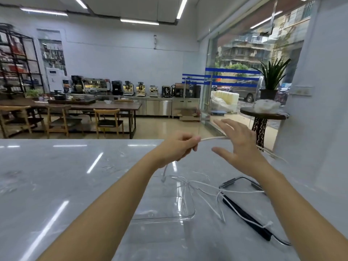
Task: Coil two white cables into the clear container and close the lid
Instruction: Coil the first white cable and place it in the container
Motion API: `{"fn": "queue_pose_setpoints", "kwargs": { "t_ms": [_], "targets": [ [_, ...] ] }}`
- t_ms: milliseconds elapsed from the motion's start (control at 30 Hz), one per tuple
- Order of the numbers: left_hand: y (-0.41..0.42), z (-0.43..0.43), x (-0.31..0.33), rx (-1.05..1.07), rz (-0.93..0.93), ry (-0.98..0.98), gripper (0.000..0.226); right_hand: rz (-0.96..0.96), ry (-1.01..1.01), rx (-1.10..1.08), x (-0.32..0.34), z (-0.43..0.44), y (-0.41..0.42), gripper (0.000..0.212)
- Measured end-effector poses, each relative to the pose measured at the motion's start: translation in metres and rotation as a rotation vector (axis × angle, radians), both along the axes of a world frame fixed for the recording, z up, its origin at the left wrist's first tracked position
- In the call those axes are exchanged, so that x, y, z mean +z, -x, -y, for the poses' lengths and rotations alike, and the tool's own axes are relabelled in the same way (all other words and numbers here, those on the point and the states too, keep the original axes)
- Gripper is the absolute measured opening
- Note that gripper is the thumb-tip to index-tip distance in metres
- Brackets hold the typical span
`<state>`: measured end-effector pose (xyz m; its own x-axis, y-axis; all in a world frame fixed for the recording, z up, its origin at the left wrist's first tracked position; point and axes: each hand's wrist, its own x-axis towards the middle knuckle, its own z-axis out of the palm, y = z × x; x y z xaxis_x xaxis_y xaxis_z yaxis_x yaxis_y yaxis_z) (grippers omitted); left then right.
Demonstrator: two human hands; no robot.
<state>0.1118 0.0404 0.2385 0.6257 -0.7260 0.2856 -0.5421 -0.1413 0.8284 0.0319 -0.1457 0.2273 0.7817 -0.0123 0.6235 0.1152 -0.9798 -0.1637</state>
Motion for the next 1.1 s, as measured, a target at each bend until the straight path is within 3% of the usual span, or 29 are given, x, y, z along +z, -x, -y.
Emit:
{"fn": "queue_pose_setpoints", "kwargs": {
  "t_ms": [33, 133, 200, 267, 333, 433, 567, 667, 767, 900, 1000, 1100],
  "targets": [
    [0.004, 0.003, 0.002, -0.015, 0.002, 0.033, 0.034, 0.002, -0.014, 0.035, 0.0, -0.01, -0.006, 0.059],
    [0.008, -0.003, 0.008, -0.052, -0.103, 0.143, 0.035, 0.114, -0.2, 0.111, 0.006, -0.019, -0.013, 0.012],
    [0.006, -0.016, 0.007, -0.076, -0.168, 0.113, 0.036, 0.181, -0.318, 0.111, 0.012, -0.013, -0.016, 0.011],
    [0.0, -0.032, -0.002, -0.027, -0.11, 0.027, 0.035, 0.124, -0.577, 0.212, 0.023, -0.005, -0.016, 0.006],
    [-0.003, -0.046, -0.014, 0.05, -0.062, -0.052, 0.037, 0.078, -0.748, 0.275, 0.032, 0.002, -0.017, 0.014],
    [-0.008, -0.065, -0.025, 0.115, -0.132, -0.018, 0.038, 0.029, -0.695, 0.273, 0.036, 0.009, -0.021, 0.02],
    [-0.022, -0.105, -0.022, 0.141, -0.389, 0.384, 0.039, -0.015, -0.747, 0.278, 0.027, 0.015, -0.029, 0.018],
    [-0.033, -0.135, -0.022, 0.129, -0.557, 0.698, 0.038, 0.093, -0.798, 0.279, 0.018, 0.014, -0.038, 0.021],
    [-0.033, -0.145, -0.023, 0.08, -0.647, 0.84, 0.032, 0.246, -0.629, 0.204, 0.012, -0.005, -0.052, 0.013],
    [-0.028, -0.144, -0.02, 0.042, -0.642, 0.897, 0.029, 0.366, -0.172, -0.021, 0.005, -0.04, -0.071, 0.009],
    [-0.027, -0.147, -0.018, 0.081, -0.6, 0.873, 0.029, 0.303, 0.217, -0.006, -0.01, -0.063, -0.085, 0.02],
    [-0.026, -0.154, -0.017, 0.232, -0.52, 0.79, 0.032, 0.175, 0.462, 0.164, -0.027, -0.088, -0.088, 0.032]
  ]
}}
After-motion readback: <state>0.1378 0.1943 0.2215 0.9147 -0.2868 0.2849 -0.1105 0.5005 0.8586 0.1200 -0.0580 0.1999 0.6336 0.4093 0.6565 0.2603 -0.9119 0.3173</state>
